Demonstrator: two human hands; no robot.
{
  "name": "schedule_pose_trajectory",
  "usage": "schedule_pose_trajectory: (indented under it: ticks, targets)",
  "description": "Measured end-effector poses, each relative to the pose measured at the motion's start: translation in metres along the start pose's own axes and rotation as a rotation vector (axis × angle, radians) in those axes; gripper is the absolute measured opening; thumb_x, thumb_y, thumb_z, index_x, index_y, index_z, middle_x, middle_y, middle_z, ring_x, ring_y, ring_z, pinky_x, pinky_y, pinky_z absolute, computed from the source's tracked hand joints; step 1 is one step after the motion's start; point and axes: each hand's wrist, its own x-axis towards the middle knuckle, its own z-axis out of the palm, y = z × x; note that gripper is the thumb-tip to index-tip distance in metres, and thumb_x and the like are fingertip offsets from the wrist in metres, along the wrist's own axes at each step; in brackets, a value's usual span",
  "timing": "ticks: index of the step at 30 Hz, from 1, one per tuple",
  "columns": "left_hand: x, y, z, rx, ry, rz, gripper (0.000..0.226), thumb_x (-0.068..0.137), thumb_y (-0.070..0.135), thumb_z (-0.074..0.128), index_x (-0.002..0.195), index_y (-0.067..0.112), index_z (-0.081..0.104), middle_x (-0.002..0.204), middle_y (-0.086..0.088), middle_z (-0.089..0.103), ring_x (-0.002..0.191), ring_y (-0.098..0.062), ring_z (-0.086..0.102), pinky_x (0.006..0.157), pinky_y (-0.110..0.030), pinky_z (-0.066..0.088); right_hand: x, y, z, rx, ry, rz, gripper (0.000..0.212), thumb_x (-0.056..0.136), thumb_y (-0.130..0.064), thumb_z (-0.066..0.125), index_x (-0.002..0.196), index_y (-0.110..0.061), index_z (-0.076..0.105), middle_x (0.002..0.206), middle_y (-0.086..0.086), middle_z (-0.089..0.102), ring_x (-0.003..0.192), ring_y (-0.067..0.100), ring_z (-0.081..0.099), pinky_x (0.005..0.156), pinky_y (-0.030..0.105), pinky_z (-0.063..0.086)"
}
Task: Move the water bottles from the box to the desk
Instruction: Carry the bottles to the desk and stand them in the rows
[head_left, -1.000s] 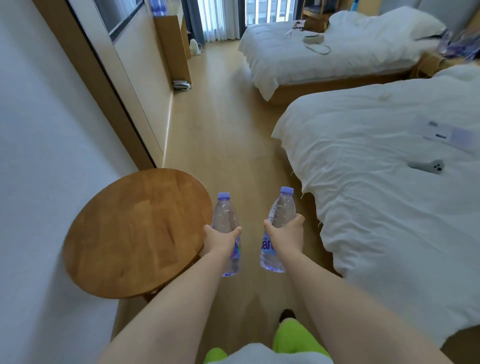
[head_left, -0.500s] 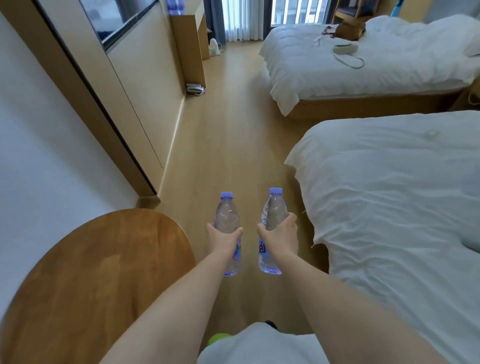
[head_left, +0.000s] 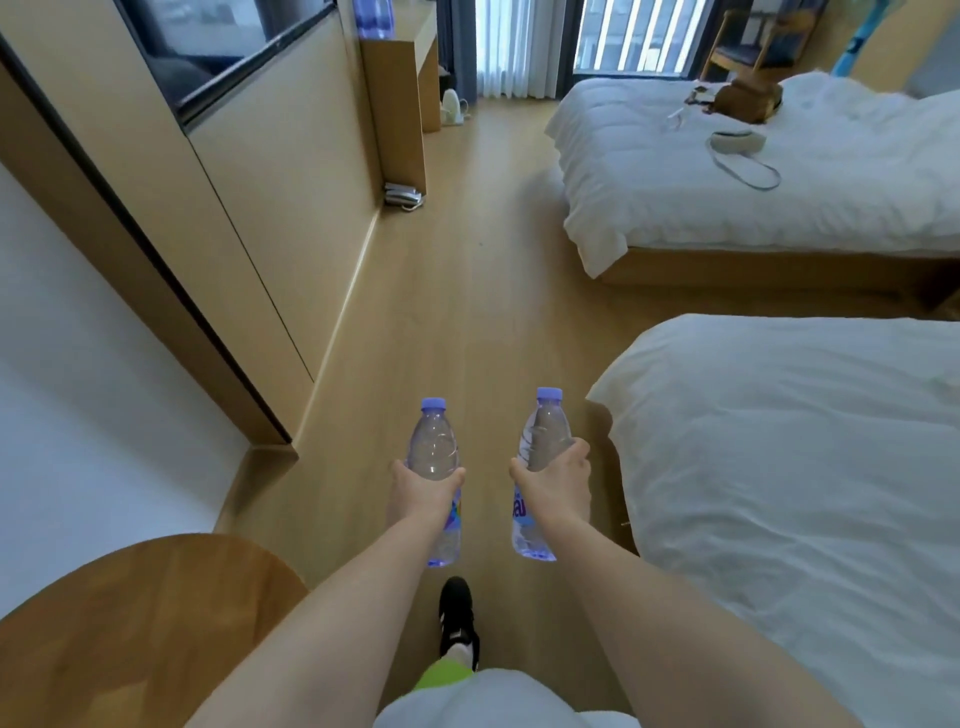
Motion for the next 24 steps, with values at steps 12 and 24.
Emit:
schedule_pose_trajectory:
  ticks: [12, 24]
  targets:
    - [0.187, 0.174, 0.028, 0.139, 0.001, 0.053, 0.073, 0.069, 0.046, 0.077, 0.121, 0.016, 0.036, 0.114, -0.003, 0.058, 0.088, -0.027, 0.056, 0.074, -0.031, 0.039, 0.186, -0.152, 0.049, -0.014, -0.090, 0.006, 0.074, 0.079, -0.039, 0.070, 0.135, -0.016, 0.026, 0.124, 0.008, 0.046, 0.103, 0.026, 0.058, 0.087, 0.048, 0.054]
    - [0.360, 0.315, 0.117, 0.185, 0.034, -0.016, 0.068, 0.072, 0.042, 0.076, 0.119, 0.015, 0.035, 0.116, -0.008, 0.059, 0.097, -0.031, 0.061, 0.078, -0.034, 0.045, 0.422, -0.245, 0.086, -0.033, -0.123, 0.068, 0.074, 0.080, -0.039, 0.069, 0.134, -0.012, 0.027, 0.126, 0.012, 0.046, 0.104, 0.033, 0.059, 0.088, 0.048, 0.051]
